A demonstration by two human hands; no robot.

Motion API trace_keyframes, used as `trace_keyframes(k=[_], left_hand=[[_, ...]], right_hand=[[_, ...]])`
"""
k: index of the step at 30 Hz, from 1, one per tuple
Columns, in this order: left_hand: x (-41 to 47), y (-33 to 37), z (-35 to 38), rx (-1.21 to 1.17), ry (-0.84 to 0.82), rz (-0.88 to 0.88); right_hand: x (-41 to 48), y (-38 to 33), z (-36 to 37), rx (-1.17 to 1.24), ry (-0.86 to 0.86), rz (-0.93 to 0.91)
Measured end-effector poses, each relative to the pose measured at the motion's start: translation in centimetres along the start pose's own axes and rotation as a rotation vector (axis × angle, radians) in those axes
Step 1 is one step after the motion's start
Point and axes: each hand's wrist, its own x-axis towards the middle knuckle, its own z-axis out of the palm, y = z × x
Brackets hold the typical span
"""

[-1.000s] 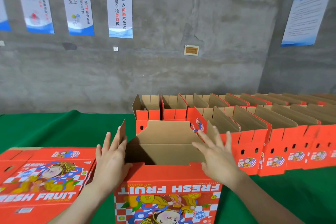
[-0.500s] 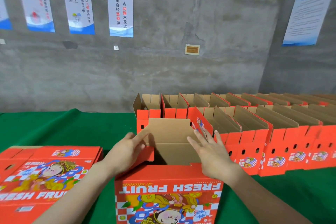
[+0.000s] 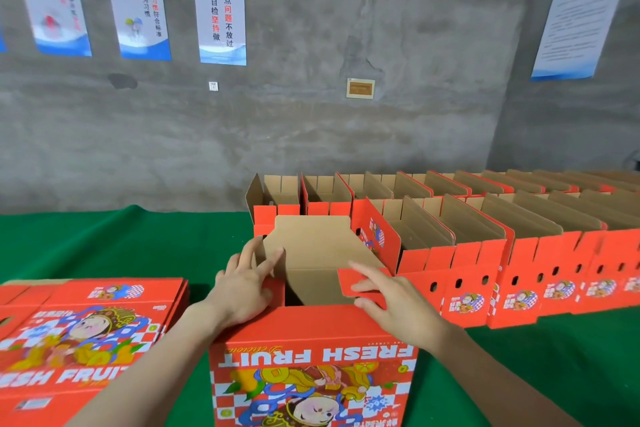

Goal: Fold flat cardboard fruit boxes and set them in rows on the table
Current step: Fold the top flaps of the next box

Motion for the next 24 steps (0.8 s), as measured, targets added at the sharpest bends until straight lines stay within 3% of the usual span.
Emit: trace_keyframes(k=[3,8,11,18,24], left_hand=[[-0.4,-0.3,-0.1,-0.120,0.074,0.088],[-1.1,-0.5,-0.4,-0.468,0.310,0.212],[-1.5,-0.1,-0.5,-0.452,0.382,0.249],[-1.9,0.2,-0.8,-0.253,0.185,0.198],[-1.1,0.5,-0.5,-0.179,0.116,0.032]], right_hand=[[0.3,0.2,0.2,-0.019,0.136,0.007],[-0.1,0.2,0.2,0.068,0.225,0.054],[-0.1,0.2,0.1,0.152,0.269,0.080],[0.7,0.7,-0.3,0.172,-0.073,0.298],[3.4,-0.2,-0.4,-0.144,-0.242,0.380]])
